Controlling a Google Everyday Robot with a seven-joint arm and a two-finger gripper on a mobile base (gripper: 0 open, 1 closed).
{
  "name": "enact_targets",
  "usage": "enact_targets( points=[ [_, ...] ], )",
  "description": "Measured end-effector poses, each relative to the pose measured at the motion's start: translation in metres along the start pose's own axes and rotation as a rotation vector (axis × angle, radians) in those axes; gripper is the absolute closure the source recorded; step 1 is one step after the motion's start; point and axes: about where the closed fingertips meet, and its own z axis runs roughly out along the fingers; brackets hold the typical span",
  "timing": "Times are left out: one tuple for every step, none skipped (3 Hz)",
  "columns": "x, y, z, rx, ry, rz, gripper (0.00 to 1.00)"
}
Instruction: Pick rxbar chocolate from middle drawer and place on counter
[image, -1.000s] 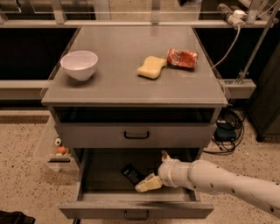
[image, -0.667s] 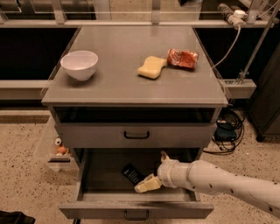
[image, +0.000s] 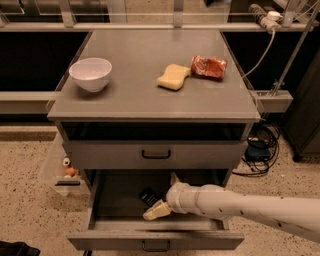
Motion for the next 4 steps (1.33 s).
enact_targets(
  points=[
    [-0.009,0.010,0.033,-0.028,-0.015,-0.056,0.00],
    [-0.011,0.021,0.060,-0.065,-0.010,-0.082,0.00],
    [-0.012,0.023,0.062,-0.070,-0.010,-0.084,0.00],
    [0.005,0.025,0.077,-0.067,0.027,-0.091,0.00]
  ],
)
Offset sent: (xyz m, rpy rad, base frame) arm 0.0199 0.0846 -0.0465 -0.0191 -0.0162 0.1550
